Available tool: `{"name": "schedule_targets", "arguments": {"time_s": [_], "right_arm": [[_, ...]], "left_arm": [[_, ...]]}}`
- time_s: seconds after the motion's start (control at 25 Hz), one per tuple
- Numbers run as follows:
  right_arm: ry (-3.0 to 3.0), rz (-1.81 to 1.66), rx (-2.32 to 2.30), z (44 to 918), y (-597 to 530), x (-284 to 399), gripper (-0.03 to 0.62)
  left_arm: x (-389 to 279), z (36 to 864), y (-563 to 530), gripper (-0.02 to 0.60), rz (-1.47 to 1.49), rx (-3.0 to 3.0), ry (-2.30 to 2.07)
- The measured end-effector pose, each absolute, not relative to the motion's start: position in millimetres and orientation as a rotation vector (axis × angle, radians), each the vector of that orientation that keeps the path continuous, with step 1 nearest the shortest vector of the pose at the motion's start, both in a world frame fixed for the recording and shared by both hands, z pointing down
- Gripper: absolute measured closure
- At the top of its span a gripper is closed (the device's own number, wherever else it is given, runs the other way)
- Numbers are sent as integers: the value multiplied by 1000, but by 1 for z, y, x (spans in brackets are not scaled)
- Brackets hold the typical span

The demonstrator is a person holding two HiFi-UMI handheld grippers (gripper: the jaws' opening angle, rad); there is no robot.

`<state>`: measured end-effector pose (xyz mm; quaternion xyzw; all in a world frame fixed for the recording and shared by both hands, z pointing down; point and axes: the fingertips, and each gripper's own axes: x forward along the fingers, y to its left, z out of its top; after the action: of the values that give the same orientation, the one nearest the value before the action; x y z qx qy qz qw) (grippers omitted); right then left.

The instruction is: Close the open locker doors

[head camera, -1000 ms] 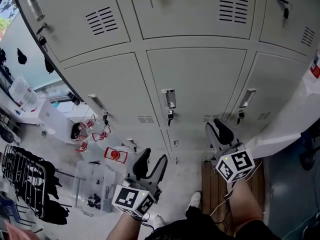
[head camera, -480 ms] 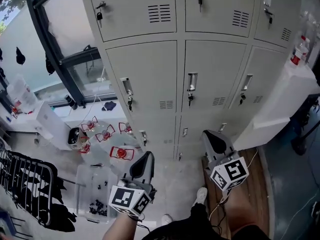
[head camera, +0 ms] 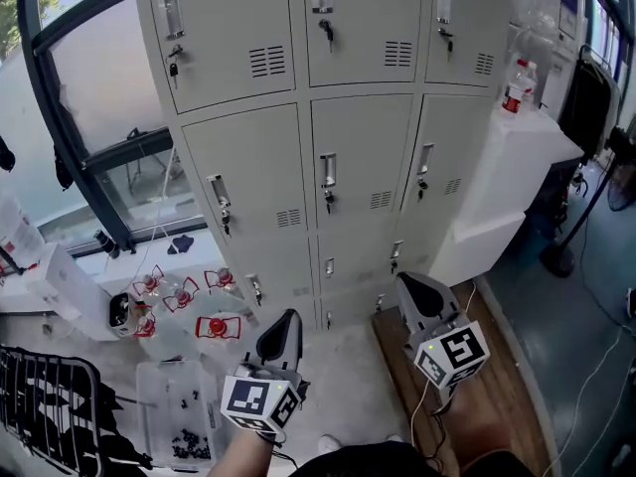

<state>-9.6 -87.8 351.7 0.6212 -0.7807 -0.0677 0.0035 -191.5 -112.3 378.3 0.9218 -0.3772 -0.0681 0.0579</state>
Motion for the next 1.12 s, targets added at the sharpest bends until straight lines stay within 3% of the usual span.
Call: {"name": "schedule_targets", "arguments": {"time_s": [0.68,1.12], "right_arm": [[-2503,-180,1905,356,82,83,592],[-2710,-28,1687,390,168,79,592]], "left_arm": [[-73,368,57,578,-121,2851,-1168],[-104,395,173,578,0,2678,-1497]]}}
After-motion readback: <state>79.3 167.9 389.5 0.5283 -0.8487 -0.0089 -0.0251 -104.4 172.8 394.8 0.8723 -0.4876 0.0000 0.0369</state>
